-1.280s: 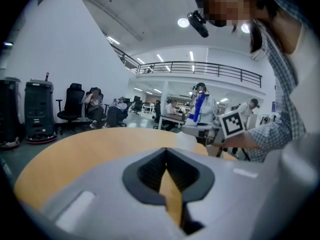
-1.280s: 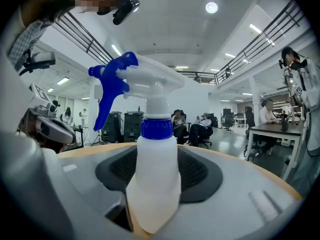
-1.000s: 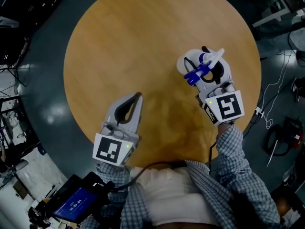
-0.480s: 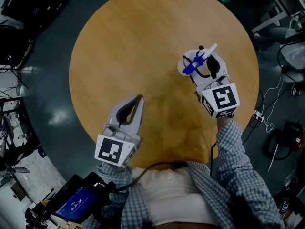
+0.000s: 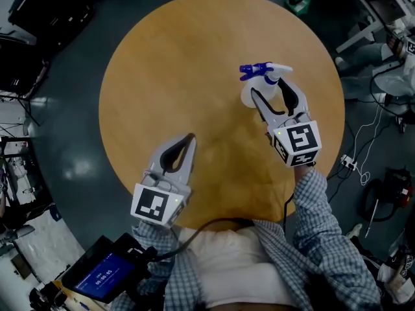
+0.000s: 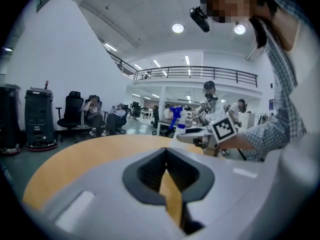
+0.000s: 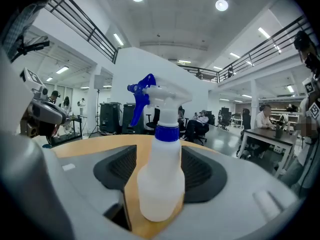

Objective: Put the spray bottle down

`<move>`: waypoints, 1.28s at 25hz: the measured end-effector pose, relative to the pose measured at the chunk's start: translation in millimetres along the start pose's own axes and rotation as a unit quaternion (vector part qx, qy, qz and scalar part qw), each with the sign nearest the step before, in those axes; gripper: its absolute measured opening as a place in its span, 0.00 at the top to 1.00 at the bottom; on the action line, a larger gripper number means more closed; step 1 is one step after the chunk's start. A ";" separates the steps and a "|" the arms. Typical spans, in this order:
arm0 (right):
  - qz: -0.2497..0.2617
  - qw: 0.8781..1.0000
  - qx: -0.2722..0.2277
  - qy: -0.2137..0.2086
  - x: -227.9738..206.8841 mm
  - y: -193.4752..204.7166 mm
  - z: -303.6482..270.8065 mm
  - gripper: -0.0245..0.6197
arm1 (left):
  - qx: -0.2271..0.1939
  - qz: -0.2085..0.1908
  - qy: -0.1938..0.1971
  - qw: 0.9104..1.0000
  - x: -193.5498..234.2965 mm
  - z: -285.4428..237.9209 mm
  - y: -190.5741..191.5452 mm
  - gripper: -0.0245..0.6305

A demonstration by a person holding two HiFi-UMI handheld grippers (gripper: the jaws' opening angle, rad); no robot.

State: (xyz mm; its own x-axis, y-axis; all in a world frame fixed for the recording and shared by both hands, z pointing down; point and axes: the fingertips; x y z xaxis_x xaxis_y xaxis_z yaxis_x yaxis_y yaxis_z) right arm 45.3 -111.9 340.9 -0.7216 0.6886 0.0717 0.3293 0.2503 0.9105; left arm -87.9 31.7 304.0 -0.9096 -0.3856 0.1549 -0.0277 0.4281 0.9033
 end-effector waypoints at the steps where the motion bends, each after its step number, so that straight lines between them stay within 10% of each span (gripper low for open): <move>1: 0.000 1.000 0.001 0.002 -1.2 1.0 1.6 0.54 | 0.000 0.000 0.001 1.000 -0.6 -0.8 -0.1 0.96; 12: -0.033 0.999 -0.012 -0.008 28.6 0.8 40.8 0.61 | -0.011 0.001 0.025 1.000 -8.0 -2.8 13.5 0.96; 21: -0.086 0.996 -0.026 0.015 36.9 7.3 76.9 0.95 | -0.005 -0.005 0.042 0.999 -18.2 -7.1 14.4 0.96; 32: -0.075 0.997 -0.028 0.010 54.4 16.9 116.5 0.96 | -0.016 -0.021 0.058 0.998 -47.5 9.3 23.3 0.96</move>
State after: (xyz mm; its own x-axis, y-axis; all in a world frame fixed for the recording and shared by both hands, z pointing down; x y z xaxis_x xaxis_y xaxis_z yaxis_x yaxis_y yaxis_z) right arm 82.5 9.1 312.7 -0.7727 0.6320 -0.0592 0.1831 0.3113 0.9325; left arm -49.3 67.7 314.0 -0.8533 -0.4958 0.1614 -0.0486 0.3837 0.9222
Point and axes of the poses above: the fingertips, and each gripper's own axes: z backward along the fingers, x to its left, y out of its underside, and after that the axes turned 10 degrees about x, right-handed
